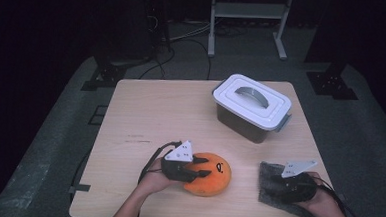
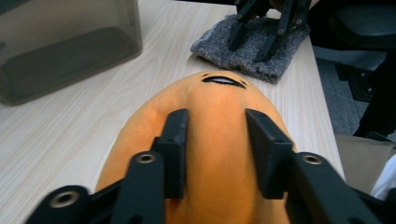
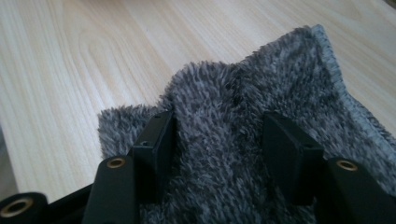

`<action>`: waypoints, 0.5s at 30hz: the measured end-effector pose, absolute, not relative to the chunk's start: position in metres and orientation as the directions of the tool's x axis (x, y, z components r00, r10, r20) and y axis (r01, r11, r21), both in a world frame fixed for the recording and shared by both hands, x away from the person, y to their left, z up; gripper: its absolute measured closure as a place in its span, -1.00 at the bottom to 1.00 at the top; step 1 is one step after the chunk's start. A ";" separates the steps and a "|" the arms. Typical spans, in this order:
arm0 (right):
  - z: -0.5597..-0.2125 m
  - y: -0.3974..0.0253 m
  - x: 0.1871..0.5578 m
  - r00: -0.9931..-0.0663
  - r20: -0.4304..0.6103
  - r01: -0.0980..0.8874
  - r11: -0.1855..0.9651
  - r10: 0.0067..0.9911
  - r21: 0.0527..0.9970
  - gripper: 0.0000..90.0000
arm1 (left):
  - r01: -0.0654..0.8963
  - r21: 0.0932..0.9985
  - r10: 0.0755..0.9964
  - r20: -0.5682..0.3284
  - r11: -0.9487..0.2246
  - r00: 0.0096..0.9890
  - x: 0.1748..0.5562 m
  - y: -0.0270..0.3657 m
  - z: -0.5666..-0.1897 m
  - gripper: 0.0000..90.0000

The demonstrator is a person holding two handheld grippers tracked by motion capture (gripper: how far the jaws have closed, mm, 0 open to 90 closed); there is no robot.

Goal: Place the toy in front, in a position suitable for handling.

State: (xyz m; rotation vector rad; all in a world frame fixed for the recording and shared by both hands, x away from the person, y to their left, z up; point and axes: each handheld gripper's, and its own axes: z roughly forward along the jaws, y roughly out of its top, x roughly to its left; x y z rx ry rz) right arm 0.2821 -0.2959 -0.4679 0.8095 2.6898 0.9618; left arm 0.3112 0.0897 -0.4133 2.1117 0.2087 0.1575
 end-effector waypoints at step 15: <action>-0.470 -0.299 0.275 -0.814 0.015 0.448 0.611 0.581 0.653 0.30 | 0.107 0.835 0.228 0.022 -0.539 0.973 0.301 0.115 -0.407 -0.24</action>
